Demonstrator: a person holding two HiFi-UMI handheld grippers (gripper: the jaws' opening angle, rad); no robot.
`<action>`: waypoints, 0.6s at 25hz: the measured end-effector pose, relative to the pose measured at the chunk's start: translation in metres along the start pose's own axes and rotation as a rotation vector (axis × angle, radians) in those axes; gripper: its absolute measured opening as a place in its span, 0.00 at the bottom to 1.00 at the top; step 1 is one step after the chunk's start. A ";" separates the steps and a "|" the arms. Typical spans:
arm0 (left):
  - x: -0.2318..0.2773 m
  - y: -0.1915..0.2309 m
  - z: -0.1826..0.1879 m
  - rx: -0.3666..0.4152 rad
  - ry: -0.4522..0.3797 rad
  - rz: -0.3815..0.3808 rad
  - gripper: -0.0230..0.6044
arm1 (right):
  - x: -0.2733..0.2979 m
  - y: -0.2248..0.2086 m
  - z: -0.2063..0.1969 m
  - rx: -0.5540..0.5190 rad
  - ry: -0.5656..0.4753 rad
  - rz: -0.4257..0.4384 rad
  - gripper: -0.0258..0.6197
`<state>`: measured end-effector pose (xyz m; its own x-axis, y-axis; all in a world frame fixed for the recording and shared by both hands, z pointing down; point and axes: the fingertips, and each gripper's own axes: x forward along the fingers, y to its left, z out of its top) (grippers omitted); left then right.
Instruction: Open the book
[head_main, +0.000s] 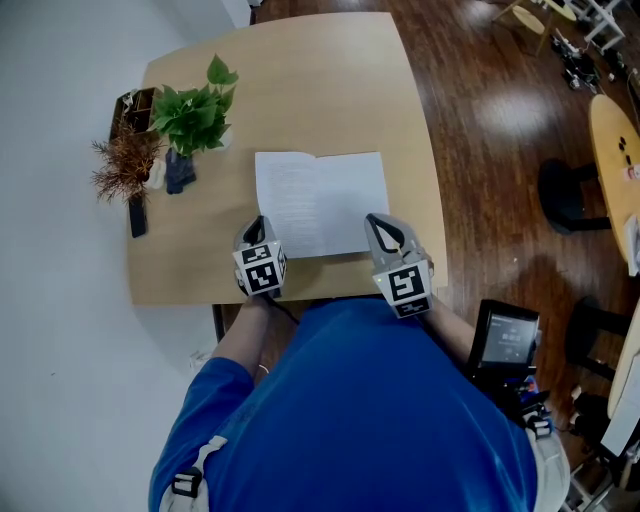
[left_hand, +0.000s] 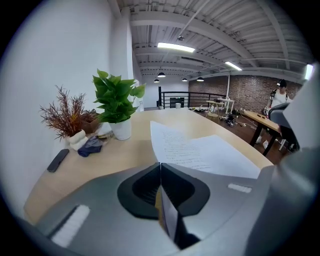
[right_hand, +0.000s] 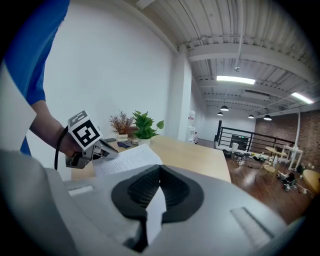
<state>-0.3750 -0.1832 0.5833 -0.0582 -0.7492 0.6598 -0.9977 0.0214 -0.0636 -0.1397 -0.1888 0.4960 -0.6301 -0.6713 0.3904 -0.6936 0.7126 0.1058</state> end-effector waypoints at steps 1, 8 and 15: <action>0.002 0.002 -0.002 0.001 0.002 -0.001 0.06 | 0.001 0.001 0.000 0.001 0.002 -0.003 0.04; 0.011 0.011 -0.018 0.003 0.044 -0.007 0.06 | 0.006 0.007 0.000 0.001 0.019 -0.016 0.04; 0.024 0.017 -0.034 0.013 0.089 -0.005 0.06 | 0.008 0.005 -0.003 -0.002 0.043 -0.028 0.04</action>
<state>-0.3945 -0.1785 0.6231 -0.0562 -0.6874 0.7241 -0.9976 0.0089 -0.0690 -0.1470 -0.1899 0.5028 -0.5945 -0.6817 0.4265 -0.7103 0.6938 0.1188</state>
